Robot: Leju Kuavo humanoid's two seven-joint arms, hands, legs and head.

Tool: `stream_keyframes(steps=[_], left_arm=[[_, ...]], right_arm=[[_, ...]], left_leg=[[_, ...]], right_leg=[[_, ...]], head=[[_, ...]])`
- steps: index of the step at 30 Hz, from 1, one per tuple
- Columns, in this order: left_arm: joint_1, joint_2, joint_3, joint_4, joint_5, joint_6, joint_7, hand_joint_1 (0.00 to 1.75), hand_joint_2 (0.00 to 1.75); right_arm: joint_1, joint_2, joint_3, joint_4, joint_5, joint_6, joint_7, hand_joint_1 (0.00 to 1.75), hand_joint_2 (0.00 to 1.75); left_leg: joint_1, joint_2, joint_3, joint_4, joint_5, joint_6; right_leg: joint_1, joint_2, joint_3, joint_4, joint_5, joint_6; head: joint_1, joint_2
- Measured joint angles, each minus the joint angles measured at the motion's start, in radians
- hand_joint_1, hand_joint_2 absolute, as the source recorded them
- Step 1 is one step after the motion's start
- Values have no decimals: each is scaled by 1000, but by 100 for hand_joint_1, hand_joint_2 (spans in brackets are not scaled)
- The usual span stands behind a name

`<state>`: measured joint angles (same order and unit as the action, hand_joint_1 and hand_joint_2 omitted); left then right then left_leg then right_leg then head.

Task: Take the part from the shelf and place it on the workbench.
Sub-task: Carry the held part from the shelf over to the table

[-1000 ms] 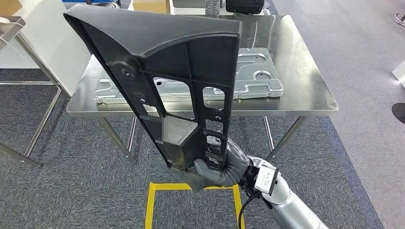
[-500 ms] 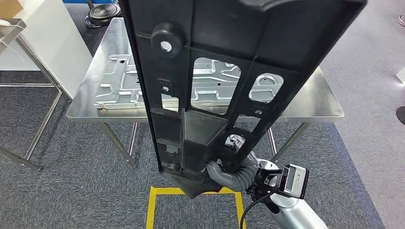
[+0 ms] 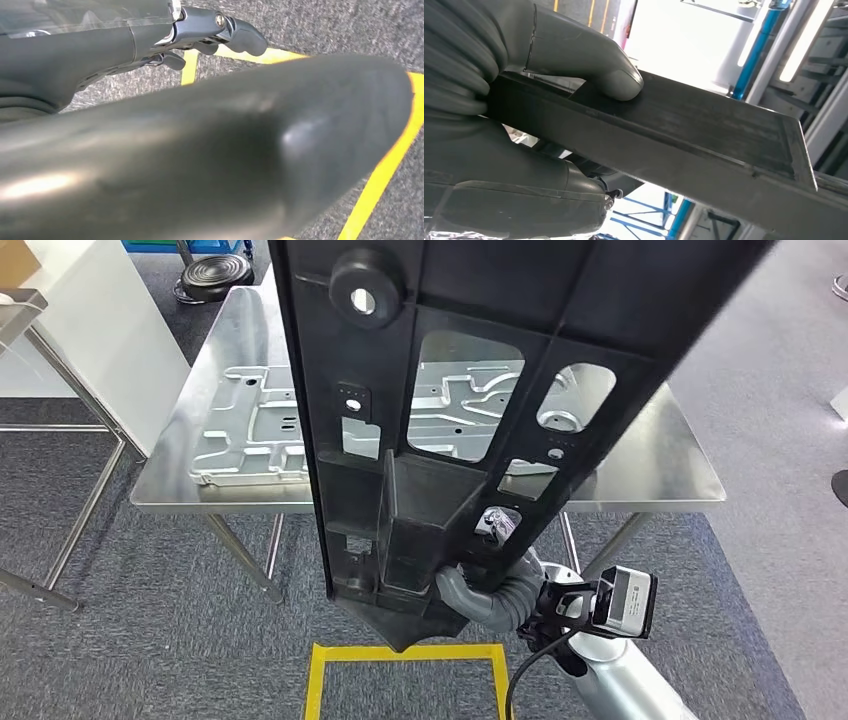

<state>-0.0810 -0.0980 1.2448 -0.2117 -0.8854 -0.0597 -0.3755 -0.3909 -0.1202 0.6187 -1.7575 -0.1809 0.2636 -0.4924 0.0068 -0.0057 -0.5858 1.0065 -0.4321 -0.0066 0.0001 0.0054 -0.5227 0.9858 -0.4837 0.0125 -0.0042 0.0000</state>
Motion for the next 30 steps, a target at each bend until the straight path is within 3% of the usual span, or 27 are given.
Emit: stream_keyframes(steps=[3, 4, 6, 7, 8, 9, 11, 13, 15, 18, 20, 22, 23, 24, 27, 28, 30], left_arm=[[0, -2, 0, 0, 0, 2, -1, 0, 0], [0, -3, 0, 0, 0, 2, -1, 0, 0], [-2, -3, 0, 0, 0, 4, -1, 0, 0], [-2, -3, 0, 0, 0, 4, -1, 0, 0], [-1, -3, 0, 0, 0, 4, -1, 0, 0], [0, -3, 0, 0, 0, 4, -1, 0, 0], [2, -5, 0, 0, 0, 5, -2, 0, 0], [0, -7, 0, 0, 0, 6, -2, 0, 0], [-2, -8, 0, 0, 0, 6, -2, 0, 0], [-4, -7, 0, 0, 0, 8, -2, 0, 0], [-5, -6, 0, 0, -2, 11, 0, 0, 0], [-3, -6, 0, 0, -3, 13, 3, 0, 0], [-1, -6, 0, 0, -4, 15, 5, 0, 0], [1, -6, 0, 0, -4, 16, 7, 0, 0], [2, -3, 0, 0, -6, 20, 10, 0, 0], [2, -2, 0, 0, -6, 21, 10, 0, 0], [2, 0, 0, 0, -6, 21, 10, 0, 0]], right_arm=[[-9, 0, 0, 3, -1, 0, 4, 175, 175], [-11, 0, 0, 3, -2, 0, 4, 175, 175], [-13, 0, 0, 5, -2, -2, 5, 175, 175], [-11, 0, 1, 7, -2, -2, 5, 175, 175], [-9, 0, 1, 8, -1, -4, 6, 175, 175], [-7, 0, 1, 9, 0, -5, 6, 175, 175], [-6, 0, 2, 9, 4, -10, 5, 175, 175], [-6, 0, 2, 9, 8, -14, 4, 175, 175], [-5, 0, 2, 9, 10, -16, 4, 175, 175], [-5, 1, 2, 8, 11, -16, 3, 175, 175], [-6, 1, 2, 8, 10, -16, 3, 175, 175], [-3, 2, 2, 9, 8, -16, 3, 175, 175], [-1, 2, 2, 10, 6, -17, 3, 175, 175], [2, 2, 2, 10, 5, -17, 1, 175, 175], [11, 1, 0, 10, 3, -24, -15, 175, 175], [15, 1, -2, 11, 4, -29, -25, 175, 175], [23, 0, -10, 12, 6, -42, -45, 175, 175]], left_leg=[[3, 0, 10, -10, -2, 18], [4, 1, 14, -13, -4, 23], [3, 1, 19, -13, -11, 29], [3, 1, 23, -12, -15, 30], [3, 0, 28, -12, -20, 29], [3, -1, 36, -12, -25, 28], [3, -2, 52, -12, -38, 23], [1, -3, 59, -11, -49, 13], [1, -2, 62, -14, -56, 0], [1, 0, 60, 10, -78, -16], [3, 0, 6, 122, -125, -22], [6, 0, -76, 252, -163, -27], [6, 0, -100, 276, -155, -29], [6, 0, -106, 261, -127, -28], [3, 1, -40, 67, 0, -16], [1, 1, -21, 22, 18, -10], [-4, 0, -10, -2, 11, 0]], right_leg=[[-3, -1, -16, 41, -26, 16], [-5, -1, -42, 92, -49, 19], [-7, -2, -127, 239, -103, 25], [-8, -2, -164, 292, -112, 26], [-9, -2, -184, 311, -100, 26], [-9, -2, -182, 283, -66, 25], [-8, -3, -133, 144, 27, 16], [-2, -4, -92, 35, 71, 4], [4, -3, -86, 14, 64, -6], [-4, 0, -66, -1, 60, -22], [-5, -2, -49, -8, 53, -31], [-3, -3, -38, -7, 41, -36], [-2, -2, -32, -6, 35, -37], [-1, -1, -25, -5, 29, -36], [1, 2, 2, -1, 4, -29], [2, 2, 6, 1, -1, -25], [3, 3, 5, 1, -8, -15]], head=[[2, 0], [3, 0], [4, 0], [4, 0], [4, 0], [4, 0], [4, 0], [4, 0], [3, 0], [1, 0], [-3, 0], [-5, 0], [-5, 0], [-5, 0], [-4, 0], [-4, 0], [-2, 0]])
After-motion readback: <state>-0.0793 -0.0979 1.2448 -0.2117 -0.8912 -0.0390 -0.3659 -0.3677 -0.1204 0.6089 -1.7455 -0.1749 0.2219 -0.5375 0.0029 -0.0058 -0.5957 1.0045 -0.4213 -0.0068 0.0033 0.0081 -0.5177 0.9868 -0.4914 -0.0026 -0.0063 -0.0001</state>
